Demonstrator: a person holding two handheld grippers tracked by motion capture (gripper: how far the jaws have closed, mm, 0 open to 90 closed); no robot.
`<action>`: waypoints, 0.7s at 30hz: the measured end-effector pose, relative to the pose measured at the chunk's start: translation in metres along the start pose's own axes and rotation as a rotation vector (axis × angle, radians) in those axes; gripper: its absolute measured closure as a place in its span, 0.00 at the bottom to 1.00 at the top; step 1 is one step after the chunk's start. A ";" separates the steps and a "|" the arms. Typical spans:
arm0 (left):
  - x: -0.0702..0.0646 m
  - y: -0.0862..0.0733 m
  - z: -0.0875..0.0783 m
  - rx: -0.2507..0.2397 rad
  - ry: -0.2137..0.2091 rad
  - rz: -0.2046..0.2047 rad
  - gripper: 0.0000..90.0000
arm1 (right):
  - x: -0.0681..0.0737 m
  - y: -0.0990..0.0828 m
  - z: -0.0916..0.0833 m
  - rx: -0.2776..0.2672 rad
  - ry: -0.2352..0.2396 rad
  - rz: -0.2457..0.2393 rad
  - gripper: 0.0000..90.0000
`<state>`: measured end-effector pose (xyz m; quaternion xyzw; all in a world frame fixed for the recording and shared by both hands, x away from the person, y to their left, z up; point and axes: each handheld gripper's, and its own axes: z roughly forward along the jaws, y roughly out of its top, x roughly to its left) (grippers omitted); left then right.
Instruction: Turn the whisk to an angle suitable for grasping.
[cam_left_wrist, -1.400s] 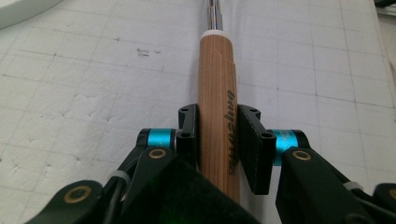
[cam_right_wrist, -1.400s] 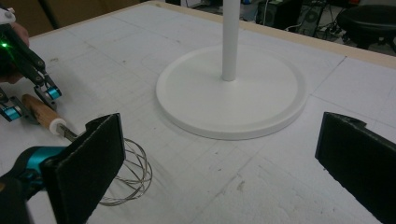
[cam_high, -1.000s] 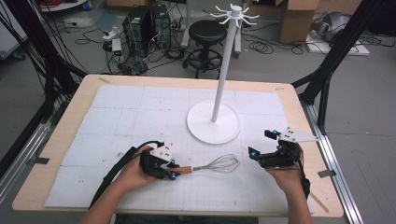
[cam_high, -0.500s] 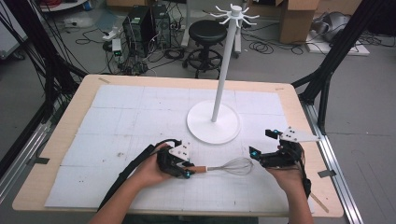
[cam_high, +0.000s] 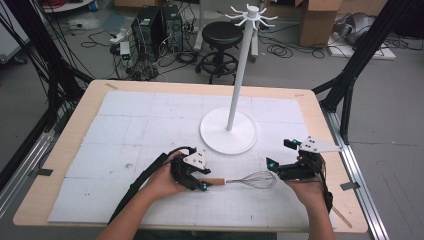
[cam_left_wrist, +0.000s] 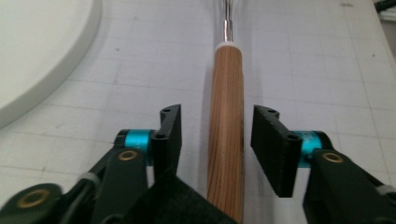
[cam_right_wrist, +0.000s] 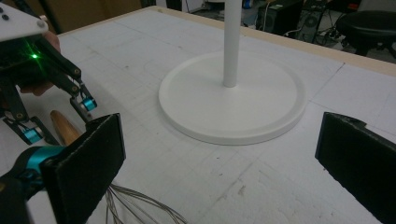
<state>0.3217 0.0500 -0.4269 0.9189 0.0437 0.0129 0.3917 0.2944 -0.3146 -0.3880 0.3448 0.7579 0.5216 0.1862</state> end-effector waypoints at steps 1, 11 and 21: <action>0.001 0.000 -0.004 -0.011 0.009 -0.003 0.54 | 0.000 0.000 0.000 0.000 0.000 0.000 0.01; 0.006 -0.016 -0.055 -0.161 0.096 -0.062 0.38 | 0.000 -0.001 -0.001 -0.001 0.001 0.003 0.01; 0.015 -0.041 -0.113 -0.307 0.179 -0.144 0.27 | 0.001 0.001 -0.001 0.000 0.008 -0.004 0.01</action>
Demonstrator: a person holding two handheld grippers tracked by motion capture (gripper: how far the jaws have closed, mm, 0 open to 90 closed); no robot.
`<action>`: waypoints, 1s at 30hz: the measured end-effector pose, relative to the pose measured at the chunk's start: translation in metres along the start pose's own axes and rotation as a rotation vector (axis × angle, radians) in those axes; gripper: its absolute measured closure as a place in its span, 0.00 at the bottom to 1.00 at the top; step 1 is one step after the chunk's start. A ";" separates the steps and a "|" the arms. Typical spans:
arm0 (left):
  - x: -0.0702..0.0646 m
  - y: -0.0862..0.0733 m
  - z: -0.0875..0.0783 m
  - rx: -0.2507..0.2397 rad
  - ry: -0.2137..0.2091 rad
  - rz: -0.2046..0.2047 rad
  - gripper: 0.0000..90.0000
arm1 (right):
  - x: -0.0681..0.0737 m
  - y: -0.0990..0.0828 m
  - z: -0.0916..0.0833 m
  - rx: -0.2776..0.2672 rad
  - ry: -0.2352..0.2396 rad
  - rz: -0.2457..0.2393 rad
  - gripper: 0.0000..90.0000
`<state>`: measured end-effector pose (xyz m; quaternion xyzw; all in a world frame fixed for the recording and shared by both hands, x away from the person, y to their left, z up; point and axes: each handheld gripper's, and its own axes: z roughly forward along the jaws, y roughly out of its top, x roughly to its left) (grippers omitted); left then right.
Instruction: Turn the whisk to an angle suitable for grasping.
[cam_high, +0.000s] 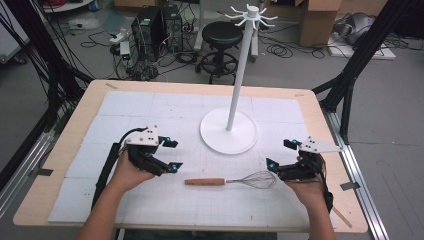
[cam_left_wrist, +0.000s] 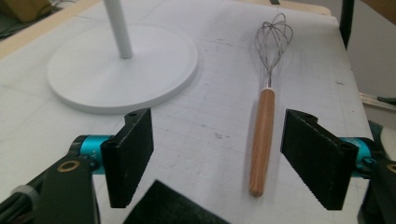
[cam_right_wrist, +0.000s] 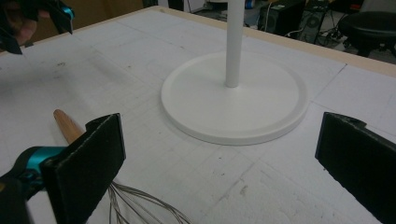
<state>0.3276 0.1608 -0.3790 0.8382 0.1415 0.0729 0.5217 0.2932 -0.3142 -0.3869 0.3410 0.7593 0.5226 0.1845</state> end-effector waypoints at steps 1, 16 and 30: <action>0.002 -0.001 -0.005 -0.010 0.010 -0.009 0.27 | 0.000 0.000 0.000 0.001 0.001 0.001 0.01; 0.019 -0.012 -0.049 -0.113 0.084 -0.057 0.14 | -0.001 0.000 -0.002 0.001 0.007 0.000 0.01; 0.025 -0.020 -0.068 -0.176 0.111 -0.084 0.07 | 0.001 0.001 -0.001 0.011 0.015 -0.008 0.01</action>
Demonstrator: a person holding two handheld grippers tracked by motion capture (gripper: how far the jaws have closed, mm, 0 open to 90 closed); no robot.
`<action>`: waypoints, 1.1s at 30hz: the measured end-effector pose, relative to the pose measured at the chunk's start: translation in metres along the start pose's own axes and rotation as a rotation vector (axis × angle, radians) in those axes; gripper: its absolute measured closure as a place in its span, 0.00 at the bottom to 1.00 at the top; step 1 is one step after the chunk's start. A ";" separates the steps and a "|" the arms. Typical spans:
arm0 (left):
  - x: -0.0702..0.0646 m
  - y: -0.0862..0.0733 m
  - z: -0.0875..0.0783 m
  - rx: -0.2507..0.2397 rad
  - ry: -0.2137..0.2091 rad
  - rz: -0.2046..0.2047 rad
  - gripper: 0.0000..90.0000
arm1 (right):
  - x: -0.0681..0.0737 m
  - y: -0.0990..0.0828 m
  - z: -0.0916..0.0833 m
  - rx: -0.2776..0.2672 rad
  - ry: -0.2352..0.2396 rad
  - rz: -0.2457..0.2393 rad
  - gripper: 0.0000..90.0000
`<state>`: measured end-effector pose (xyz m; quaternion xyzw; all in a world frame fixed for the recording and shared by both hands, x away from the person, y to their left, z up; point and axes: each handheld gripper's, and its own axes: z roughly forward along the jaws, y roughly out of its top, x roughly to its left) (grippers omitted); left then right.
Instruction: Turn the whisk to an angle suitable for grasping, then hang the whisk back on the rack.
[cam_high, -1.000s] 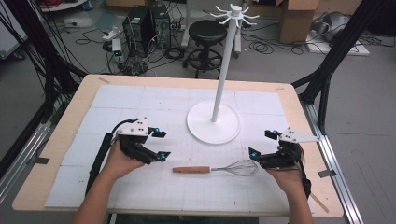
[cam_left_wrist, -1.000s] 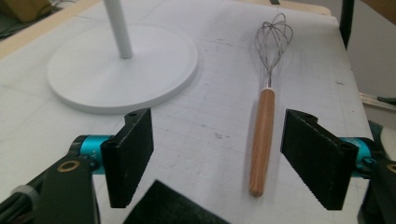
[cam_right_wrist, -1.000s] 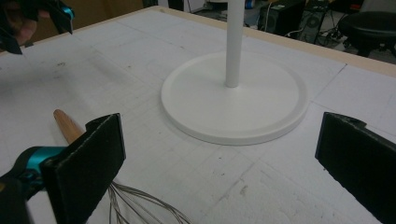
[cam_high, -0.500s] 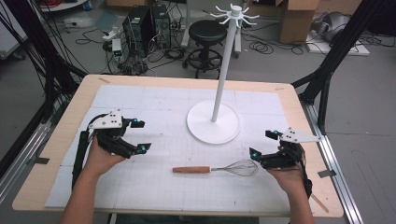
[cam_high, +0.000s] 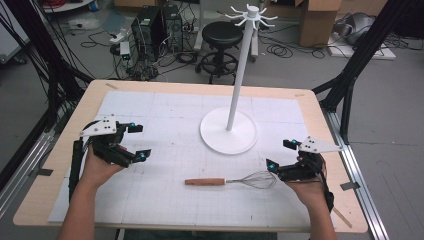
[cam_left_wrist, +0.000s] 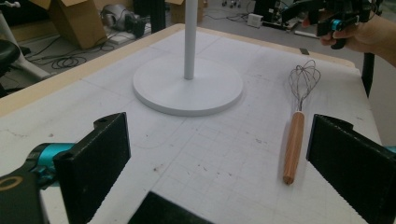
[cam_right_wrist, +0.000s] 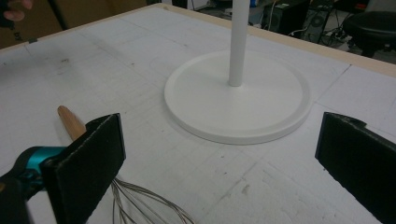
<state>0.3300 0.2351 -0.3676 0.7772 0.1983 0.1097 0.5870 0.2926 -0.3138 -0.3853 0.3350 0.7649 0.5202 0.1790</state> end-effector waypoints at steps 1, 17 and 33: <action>0.000 0.000 -0.001 -0.008 -0.005 -0.004 0.07 | 0.000 0.000 0.000 -0.003 -0.002 0.000 0.01; 0.004 -0.001 -0.002 -0.035 -0.001 -0.002 0.02 | -0.002 0.001 0.001 -0.001 -0.005 0.007 0.01; 0.002 -0.001 -0.001 -0.022 0.016 0.009 0.02 | -0.002 0.002 0.000 0.001 0.003 0.011 0.01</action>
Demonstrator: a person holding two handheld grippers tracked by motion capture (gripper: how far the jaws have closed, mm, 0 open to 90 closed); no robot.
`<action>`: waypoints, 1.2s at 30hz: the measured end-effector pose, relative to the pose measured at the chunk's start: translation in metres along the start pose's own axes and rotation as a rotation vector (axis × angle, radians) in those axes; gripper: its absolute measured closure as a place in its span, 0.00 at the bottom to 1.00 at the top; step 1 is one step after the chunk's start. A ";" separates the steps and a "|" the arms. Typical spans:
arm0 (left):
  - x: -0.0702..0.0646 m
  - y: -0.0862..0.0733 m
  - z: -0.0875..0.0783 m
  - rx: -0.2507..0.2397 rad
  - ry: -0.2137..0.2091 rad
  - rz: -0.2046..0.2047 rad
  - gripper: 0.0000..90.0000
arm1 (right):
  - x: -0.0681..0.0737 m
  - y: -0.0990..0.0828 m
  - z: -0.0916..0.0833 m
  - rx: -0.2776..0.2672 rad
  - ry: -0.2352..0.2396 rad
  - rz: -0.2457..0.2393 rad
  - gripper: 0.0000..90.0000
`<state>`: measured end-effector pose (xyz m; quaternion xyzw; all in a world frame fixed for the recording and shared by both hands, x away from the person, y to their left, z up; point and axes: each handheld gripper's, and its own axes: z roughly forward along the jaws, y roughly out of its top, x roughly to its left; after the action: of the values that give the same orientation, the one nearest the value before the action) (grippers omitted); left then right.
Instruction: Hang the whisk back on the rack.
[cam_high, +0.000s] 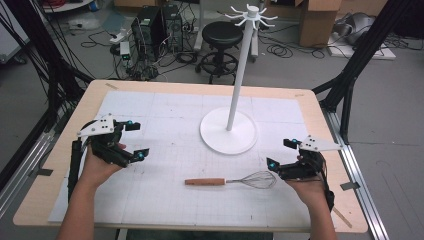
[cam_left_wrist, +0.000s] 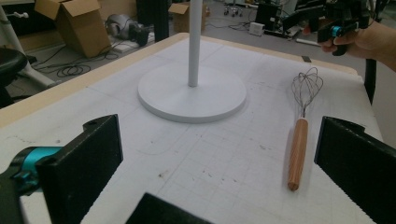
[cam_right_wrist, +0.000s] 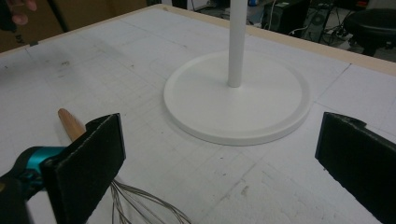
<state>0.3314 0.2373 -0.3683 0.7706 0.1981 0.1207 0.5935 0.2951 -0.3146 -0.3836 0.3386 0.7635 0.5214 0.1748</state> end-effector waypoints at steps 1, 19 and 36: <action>0.000 0.000 0.000 0.000 0.002 0.000 0.02 | 0.001 0.000 0.000 0.004 0.002 -0.005 0.01; -0.001 -0.001 0.005 0.038 0.003 0.004 0.02 | 0.018 0.016 0.010 0.032 0.080 -0.071 0.01; -0.001 -0.001 0.002 0.031 0.005 0.001 0.02 | 0.050 0.041 0.058 0.184 0.215 -0.186 0.01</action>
<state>0.3310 0.2357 -0.3695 0.7794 0.2012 0.1201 0.5811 0.3093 -0.2310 -0.3644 0.2233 0.8503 0.4642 0.1079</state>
